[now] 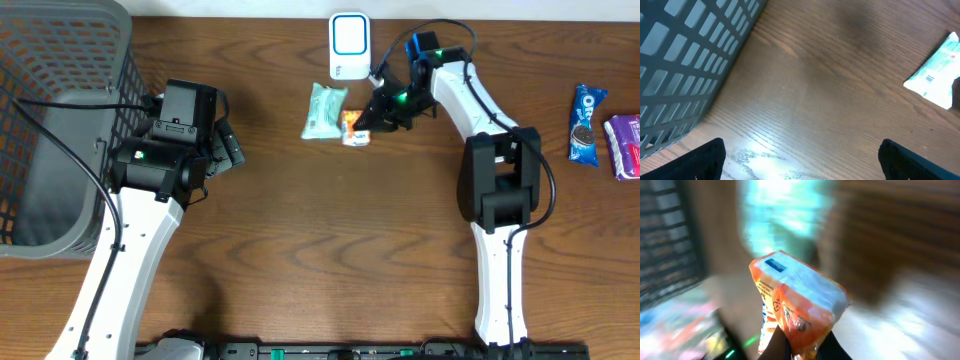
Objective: Scan the item barcode
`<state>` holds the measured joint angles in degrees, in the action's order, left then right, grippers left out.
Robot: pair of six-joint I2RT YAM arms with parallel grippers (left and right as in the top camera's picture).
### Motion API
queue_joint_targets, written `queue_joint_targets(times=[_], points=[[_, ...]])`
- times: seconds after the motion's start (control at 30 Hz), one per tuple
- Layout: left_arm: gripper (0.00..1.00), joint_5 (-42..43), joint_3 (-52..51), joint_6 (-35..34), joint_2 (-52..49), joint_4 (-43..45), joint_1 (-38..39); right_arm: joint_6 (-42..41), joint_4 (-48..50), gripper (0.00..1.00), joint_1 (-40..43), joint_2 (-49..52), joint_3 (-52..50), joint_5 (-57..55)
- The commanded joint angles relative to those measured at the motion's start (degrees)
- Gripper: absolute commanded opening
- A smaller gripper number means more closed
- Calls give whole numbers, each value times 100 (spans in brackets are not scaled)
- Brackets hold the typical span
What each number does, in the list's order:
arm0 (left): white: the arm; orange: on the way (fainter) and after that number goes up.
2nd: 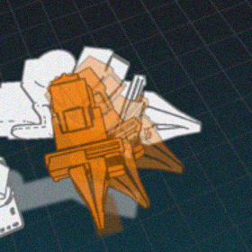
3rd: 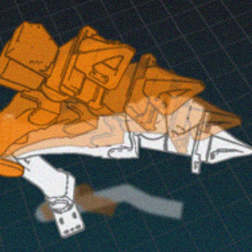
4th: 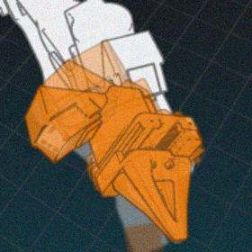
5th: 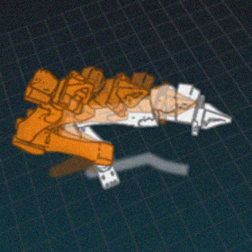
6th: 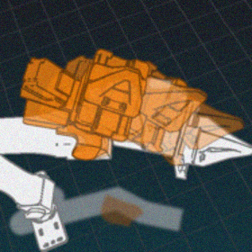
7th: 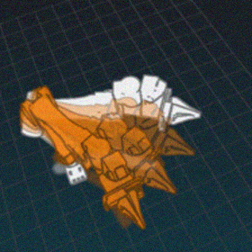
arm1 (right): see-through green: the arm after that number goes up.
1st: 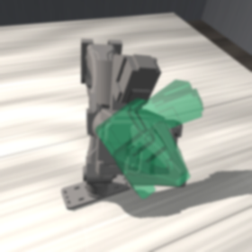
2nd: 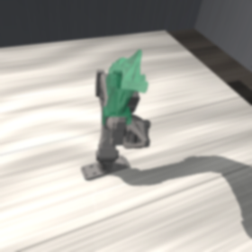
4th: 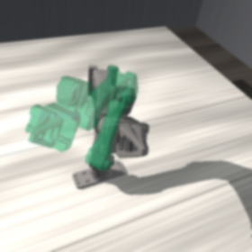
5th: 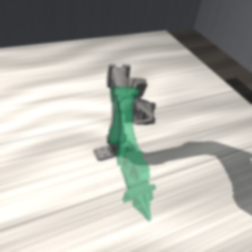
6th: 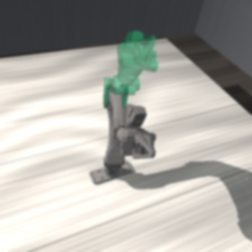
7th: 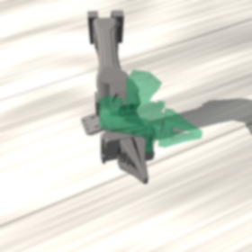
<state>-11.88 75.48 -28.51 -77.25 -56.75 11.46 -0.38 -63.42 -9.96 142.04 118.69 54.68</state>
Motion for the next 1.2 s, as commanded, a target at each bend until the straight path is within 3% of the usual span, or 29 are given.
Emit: queue_joint_targets(times=[0.0, 0.2, 0.27, 0.3, 0.33, 0.37, 0.53, 0.6, 0.67, 0.83, 0.97, 1.17], points=[[98, 31, 11, -48, -11, -20, -20, 990, -72, 1, 208, 26, -24, 2251], [98, 31, 11, -48, -11, -20, -20, 901, 37, 1, 203, 26, -20, 2192], [98, 31, 11, -48, -11, -20, -20, 20, 382, 1, 192, 24, 68, 1606], [98, 31, 11, -48, -11, -20, -20, -638, 601, 1, 162, 2, 251, 868], [98, 33, 11, -48, -11, -20, -20, -787, 632, 1, 142, -9, 361, 540], [98, 31, 11, -48, -11, -20, -20, -1064, 590, 1, 74, -70, 748, -498], [98, 31, 11, -48, -11, -20, -20, -1322, 525, 1, -378, -232, 2426, -4503], [98, 31, 11, -48, -11, -20, -20, -767, 800, 1, -627, -232, 2691, -6212], [98, 31, 11, -48, -11, -20, -20, 588, 1499, 1, -1016, -214, 2651, -7794], [98, 31, 11, -48, -11, -20, -20, 2796, 3110, 1, -1624, -181, 1757, -8419], [98, 31, 11, -48, -11, -20, -20, 2876, 4017, 1, -1777, -181, 975, -8592], [98, 31, 11, -48, -11, -20, -20, 3462, 4293, 1, -1718, -177, 748, -8668]])
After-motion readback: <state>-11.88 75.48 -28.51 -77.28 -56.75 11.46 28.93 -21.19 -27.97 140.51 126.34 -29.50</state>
